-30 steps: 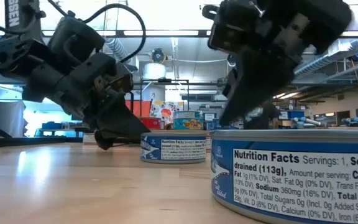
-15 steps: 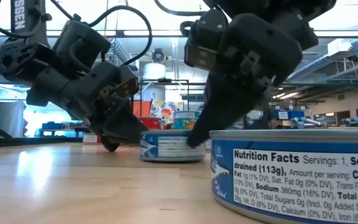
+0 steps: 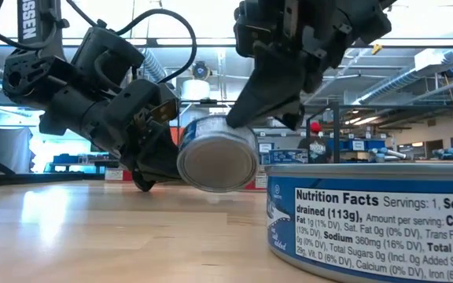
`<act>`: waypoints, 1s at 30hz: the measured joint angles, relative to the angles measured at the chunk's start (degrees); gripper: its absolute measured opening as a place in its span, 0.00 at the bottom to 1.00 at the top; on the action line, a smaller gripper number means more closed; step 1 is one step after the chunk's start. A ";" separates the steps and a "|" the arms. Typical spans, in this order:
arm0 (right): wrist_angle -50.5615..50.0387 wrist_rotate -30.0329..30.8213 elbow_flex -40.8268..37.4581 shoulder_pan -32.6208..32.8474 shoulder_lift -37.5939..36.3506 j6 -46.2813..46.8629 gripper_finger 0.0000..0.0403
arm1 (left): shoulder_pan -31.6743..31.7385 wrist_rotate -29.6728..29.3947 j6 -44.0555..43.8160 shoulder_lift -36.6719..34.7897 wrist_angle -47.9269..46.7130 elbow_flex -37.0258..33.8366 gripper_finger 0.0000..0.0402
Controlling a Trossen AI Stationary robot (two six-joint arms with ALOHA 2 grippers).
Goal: Stack canned seafood by type on shelf
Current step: Stack the blue tuna can on top of the other blue tuna can on the shelf
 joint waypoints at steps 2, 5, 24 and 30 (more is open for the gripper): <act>0.42 -0.02 0.00 -0.22 -0.58 2.41 0.02 | 0.00 0.67 0.17 0.00 0.06 0.00 0.00; 0.42 -0.61 0.00 -0.47 -0.77 5.97 0.02 | 0.00 1.73 0.28 -0.02 0.06 0.00 0.00; 0.32 -6.75 0.00 -3.70 -0.73 21.11 0.02 | -0.07 4.37 2.48 -0.17 -2.19 0.15 0.00; 1.43 -7.15 0.02 -4.94 -0.79 22.06 0.02 | -0.15 5.21 4.29 -0.18 -4.06 0.23 0.00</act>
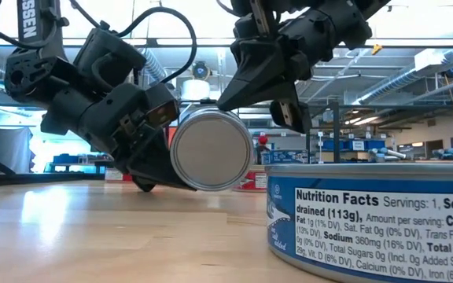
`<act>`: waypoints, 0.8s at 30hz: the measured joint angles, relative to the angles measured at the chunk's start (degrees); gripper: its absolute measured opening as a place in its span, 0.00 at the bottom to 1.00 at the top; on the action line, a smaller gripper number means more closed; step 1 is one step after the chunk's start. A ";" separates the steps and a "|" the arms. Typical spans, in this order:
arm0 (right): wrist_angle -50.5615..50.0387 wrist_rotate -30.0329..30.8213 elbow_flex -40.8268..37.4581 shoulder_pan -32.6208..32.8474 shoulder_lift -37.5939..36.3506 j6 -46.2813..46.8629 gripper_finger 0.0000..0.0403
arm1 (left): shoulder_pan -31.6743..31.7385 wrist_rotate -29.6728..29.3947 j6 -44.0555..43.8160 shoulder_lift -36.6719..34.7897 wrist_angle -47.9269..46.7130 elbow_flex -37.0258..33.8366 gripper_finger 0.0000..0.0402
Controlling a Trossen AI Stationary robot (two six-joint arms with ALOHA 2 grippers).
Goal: Stack canned seafood by type on shelf
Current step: Stack the blue tuna can on top of the other blue tuna can on the shelf
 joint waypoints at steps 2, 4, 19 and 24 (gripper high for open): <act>-0.03 0.02 0.00 -0.26 0.00 0.19 0.02 | 0.00 0.27 0.35 -0.06 -1.10 0.10 0.00; -0.04 0.04 0.00 -0.58 0.00 1.04 0.02 | 0.00 0.35 0.53 -0.06 -1.79 0.12 0.00; -2.05 1.08 -0.13 -1.45 0.33 1.02 0.02 | 0.59 -1.42 -0.24 0.04 -2.25 0.06 0.00; -1.14 -1.12 -0.13 -1.76 0.29 -2.87 0.04 | 1.00 -1.44 -0.16 -0.95 -2.66 -0.05 0.00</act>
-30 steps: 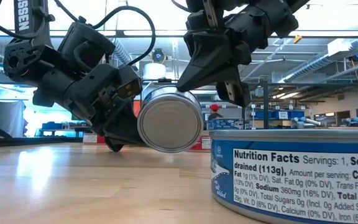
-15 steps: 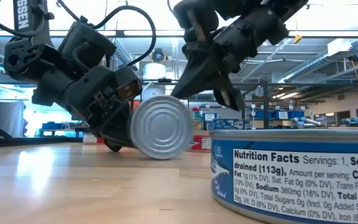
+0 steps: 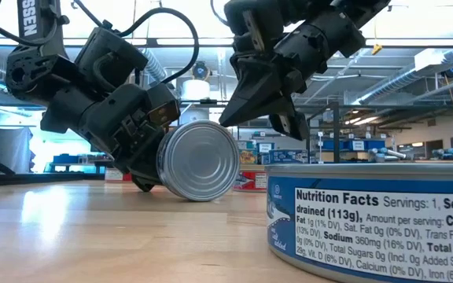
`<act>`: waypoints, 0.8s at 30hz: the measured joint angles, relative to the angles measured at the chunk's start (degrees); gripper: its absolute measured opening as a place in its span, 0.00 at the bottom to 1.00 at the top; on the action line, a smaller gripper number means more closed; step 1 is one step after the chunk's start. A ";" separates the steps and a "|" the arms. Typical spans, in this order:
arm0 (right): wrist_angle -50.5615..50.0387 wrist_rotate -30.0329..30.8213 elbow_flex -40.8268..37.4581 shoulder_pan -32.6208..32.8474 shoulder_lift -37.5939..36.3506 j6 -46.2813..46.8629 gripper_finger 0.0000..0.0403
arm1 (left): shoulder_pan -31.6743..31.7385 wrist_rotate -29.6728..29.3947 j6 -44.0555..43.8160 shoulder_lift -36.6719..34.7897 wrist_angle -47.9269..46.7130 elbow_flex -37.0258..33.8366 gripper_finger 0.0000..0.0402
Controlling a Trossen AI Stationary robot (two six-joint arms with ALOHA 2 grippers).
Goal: Stack canned seafood by type on shelf
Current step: Stack the blue tuna can on top of the other blue tuna can on the shelf
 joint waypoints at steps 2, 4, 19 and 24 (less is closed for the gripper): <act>-0.02 -1.72 0.00 -0.49 -0.12 -0.66 0.07 | 0.46 0.38 -0.53 -0.75 -0.33 -0.23 0.00; -0.14 -3.05 0.00 -0.97 -0.61 -1.87 0.11 | 1.05 1.16 -0.73 -1.70 -0.79 -0.62 0.00; -8.65 -2.39 5.34 -2.99 -6.18 -21.05 0.44 | 3.44 2.54 -7.05 -14.11 -0.61 -12.42 0.00; -20.89 1.66 15.42 -2.21 -3.23 -31.76 0.49 | 3.46 2.37 -7.70 -16.88 -0.60 -15.34 0.00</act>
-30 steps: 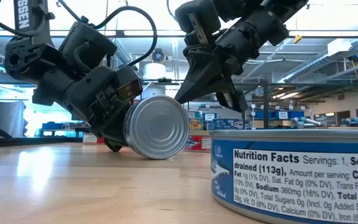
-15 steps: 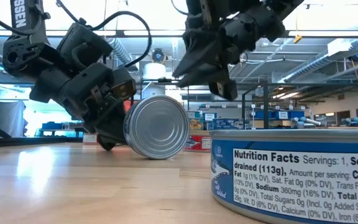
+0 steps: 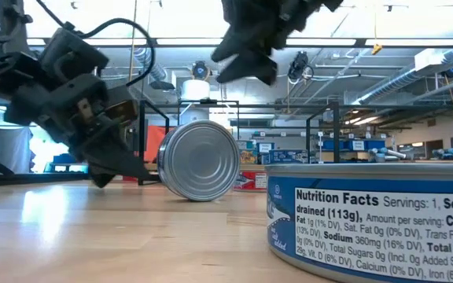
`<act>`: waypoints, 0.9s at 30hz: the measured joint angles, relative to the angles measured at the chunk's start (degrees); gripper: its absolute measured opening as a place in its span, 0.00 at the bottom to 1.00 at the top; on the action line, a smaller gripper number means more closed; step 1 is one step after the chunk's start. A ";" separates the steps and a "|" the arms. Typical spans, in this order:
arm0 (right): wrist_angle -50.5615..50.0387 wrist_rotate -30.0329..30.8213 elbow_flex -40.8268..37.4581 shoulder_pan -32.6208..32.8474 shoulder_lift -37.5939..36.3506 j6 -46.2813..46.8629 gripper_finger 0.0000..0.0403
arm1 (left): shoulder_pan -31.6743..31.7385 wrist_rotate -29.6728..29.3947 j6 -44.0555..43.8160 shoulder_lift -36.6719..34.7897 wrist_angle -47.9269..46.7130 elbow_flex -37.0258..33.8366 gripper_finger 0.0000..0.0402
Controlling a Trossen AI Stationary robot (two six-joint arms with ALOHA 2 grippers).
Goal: Stack canned seafood by type on shelf
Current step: Stack the blue tuna can on top of the other blue tuna can on the shelf
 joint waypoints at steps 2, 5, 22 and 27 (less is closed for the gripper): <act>-3.85 0.21 3.40 0.22 1.22 -4.66 0.51 | 0.00 -0.01 -0.39 -0.03 -0.13 -0.06 0.00; -8.36 0.05 7.14 0.54 3.64 -10.79 0.54 | 0.00 0.00 -0.48 0.13 -0.22 -0.28 0.00; -13.32 -0.79 11.53 2.39 11.91 -21.19 0.75 | 0.00 0.42 -0.56 0.31 0.22 -0.22 0.00; -13.16 0.08 11.46 2.75 13.80 -22.85 0.76 | 0.00 0.42 -0.57 0.31 0.23 -0.21 0.00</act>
